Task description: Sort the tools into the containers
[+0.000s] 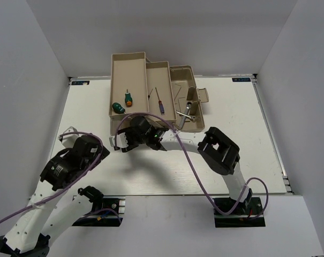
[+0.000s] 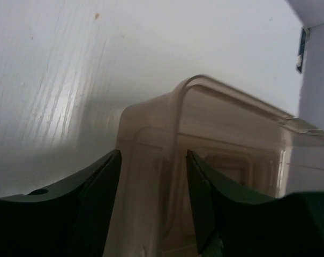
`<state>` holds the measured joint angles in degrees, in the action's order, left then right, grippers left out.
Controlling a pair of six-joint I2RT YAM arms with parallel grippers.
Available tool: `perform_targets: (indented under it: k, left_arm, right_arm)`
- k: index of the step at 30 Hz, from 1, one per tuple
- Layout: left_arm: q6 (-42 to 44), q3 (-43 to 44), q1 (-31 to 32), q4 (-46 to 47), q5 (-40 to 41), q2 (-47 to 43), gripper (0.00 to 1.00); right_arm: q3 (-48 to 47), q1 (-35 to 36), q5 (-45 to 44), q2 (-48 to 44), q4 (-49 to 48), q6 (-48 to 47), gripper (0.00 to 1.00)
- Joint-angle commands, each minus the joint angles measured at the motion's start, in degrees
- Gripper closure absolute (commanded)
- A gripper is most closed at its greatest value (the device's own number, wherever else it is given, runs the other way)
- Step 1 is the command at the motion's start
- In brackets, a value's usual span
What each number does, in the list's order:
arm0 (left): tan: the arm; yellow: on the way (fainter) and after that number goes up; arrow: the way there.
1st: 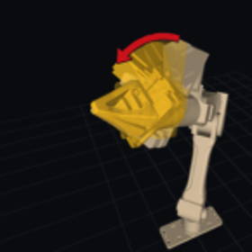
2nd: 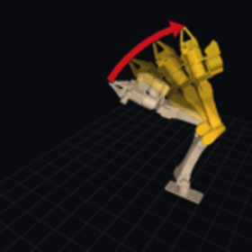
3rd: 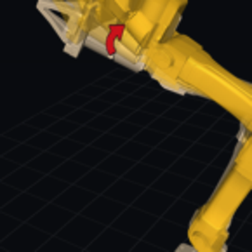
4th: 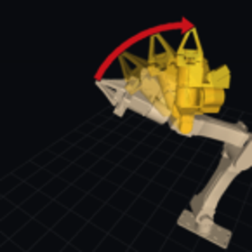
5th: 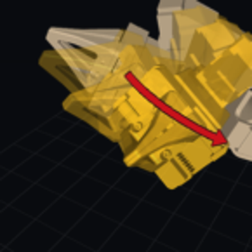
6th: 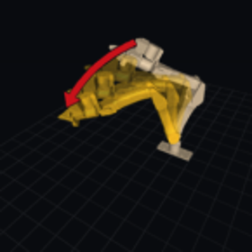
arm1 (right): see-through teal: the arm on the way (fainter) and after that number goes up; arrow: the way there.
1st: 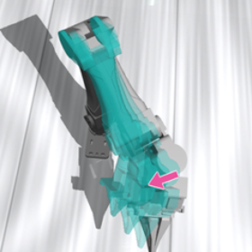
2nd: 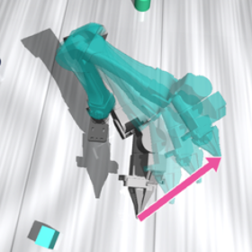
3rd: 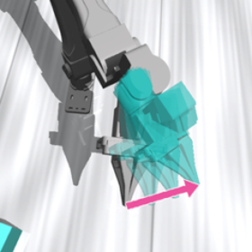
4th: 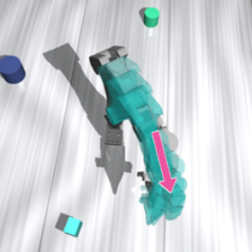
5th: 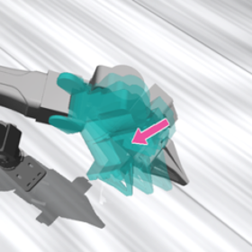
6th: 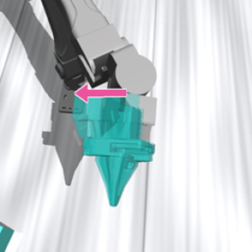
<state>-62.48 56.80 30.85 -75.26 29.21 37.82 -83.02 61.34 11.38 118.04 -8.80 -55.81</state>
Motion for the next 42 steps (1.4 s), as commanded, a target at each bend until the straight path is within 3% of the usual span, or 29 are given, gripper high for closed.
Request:
perform_targets:
  k: [1, 2, 5, 6, 8, 16, 26, 31, 37, 41, 42]
  left_arm:
    - [-8.71, -2.29, -0.09, 0.65, 0.06, -3.63, 0.06]
    - [-9.24, -2.91, 0.43, 0.65, 0.06, -4.85, 0.06]
    - [-10.73, -5.29, 0.44, 1.78, -1.26, -5.57, 0.06]
    - [-10.73, -5.9, 0.44, 2.31, -2.65, -5.57, 0.06]
    - [-11.26, -7.92, 0.44, 4.33, -3.54, -5.57, 0.06]
    - [-11.26, -16.27, 0.44, 14.87, -10.4, -4.43, 0.06]
    - [-5.82, -24.35, -0.09, 31.3, -15.85, 4.17, 0.06]
    - [-4.06, -27.62, -0.09, 39.13, -18.39, 7.61, 0.14]
    - [0.6, -28.32, -1.23, 47.3, -19.1, 12.53, 0.51]
    - [5.33, -25.7, -2.98, 52.58, -19.63, 19.64, 0.78]
    - [5.96, -24.81, -2.99, 53.2, -19.63, 23.31, 0.8]
  right_arm:
    - [-3.2, -0.52, -1.71, 1.57, 2.73, -1.23, 0.43]
    - [-3.37, -0.43, -1.71, 1.67, 2.99, -1.14, 0.45]
    - [-3.46, -0.78, -1.27, 1.32, 4.31, -1.23, 0.65]
    - [-3.46, -0.78, -1.18, 1.06, 4.49, -1.06, 0.83]
    - [-3.37, -1.13, -1.18, 0.62, 4.23, -0.71, 1.0]
    - [-5.22, -3.24, -0.92, -4.83, 2.21, 7.27, 1.0]
    - [-12.24, -7.81, -1.0, -10.81, 3.87, 21.06, 1.0]
    - [-16.29, -10.45, 0.66, -12.74, 5.54, 28.29, 1.0]
    - [-11.82, -13.26, 5.49, -17.21, 2.74, 34.71, 1.0]
    - [-6.02, -14.76, 11.46, -20.47, -1.31, 38.23, 1.0]
    - [-5.84, -15.19, 12.08, -21.0, -1.31, 38.84, 1.0]
